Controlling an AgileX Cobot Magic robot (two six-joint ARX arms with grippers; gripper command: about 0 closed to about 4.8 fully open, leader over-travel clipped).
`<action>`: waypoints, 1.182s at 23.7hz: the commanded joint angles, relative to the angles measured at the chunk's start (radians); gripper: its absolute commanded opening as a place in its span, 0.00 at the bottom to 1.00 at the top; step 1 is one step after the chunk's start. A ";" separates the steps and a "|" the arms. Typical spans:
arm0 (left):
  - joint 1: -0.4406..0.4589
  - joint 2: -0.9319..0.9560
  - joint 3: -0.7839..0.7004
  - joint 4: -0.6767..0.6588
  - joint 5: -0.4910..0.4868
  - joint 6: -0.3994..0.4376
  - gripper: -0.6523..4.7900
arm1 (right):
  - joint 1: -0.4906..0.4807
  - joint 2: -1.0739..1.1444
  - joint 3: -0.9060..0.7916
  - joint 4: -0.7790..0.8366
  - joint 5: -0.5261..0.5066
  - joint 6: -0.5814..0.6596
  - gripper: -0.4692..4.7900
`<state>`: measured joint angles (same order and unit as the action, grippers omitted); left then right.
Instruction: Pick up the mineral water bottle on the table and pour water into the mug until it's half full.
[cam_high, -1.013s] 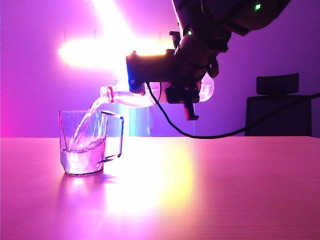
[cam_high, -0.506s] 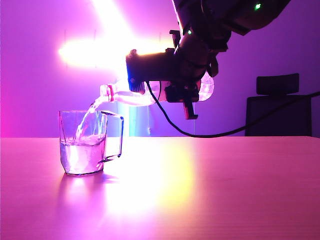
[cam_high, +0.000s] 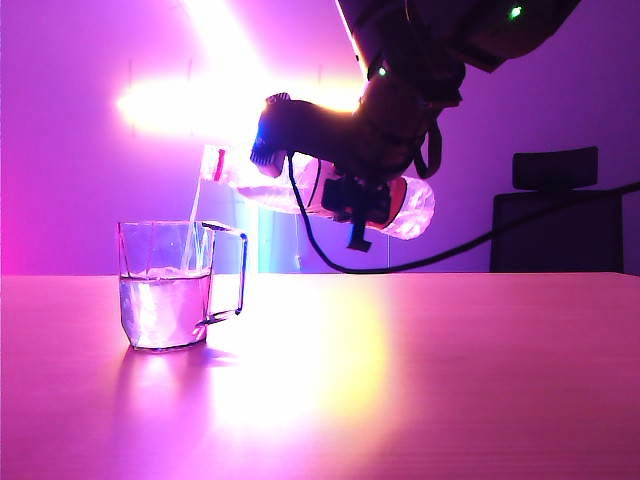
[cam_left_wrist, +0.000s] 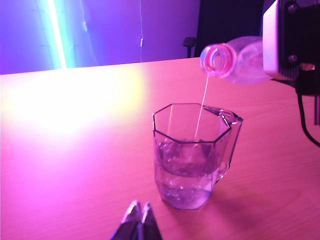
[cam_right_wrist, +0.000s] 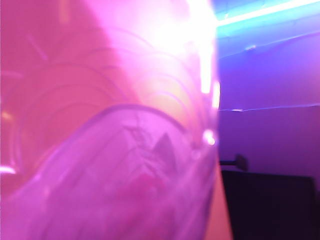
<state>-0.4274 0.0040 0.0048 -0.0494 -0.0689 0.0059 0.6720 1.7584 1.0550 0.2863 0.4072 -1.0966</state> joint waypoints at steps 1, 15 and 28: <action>-0.002 0.002 0.004 0.005 0.002 -0.003 0.12 | 0.003 -0.011 0.008 0.020 -0.022 0.129 0.39; -0.001 0.002 0.004 0.005 0.002 -0.003 0.12 | -0.029 -0.093 -0.033 -0.090 -0.393 0.894 0.37; 0.036 0.002 0.004 0.005 0.003 -0.003 0.12 | -0.093 -0.244 -0.486 0.429 -0.435 1.154 0.35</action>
<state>-0.3904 0.0040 0.0048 -0.0494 -0.0681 0.0059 0.5762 1.5204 0.5949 0.6186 -0.0265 0.0235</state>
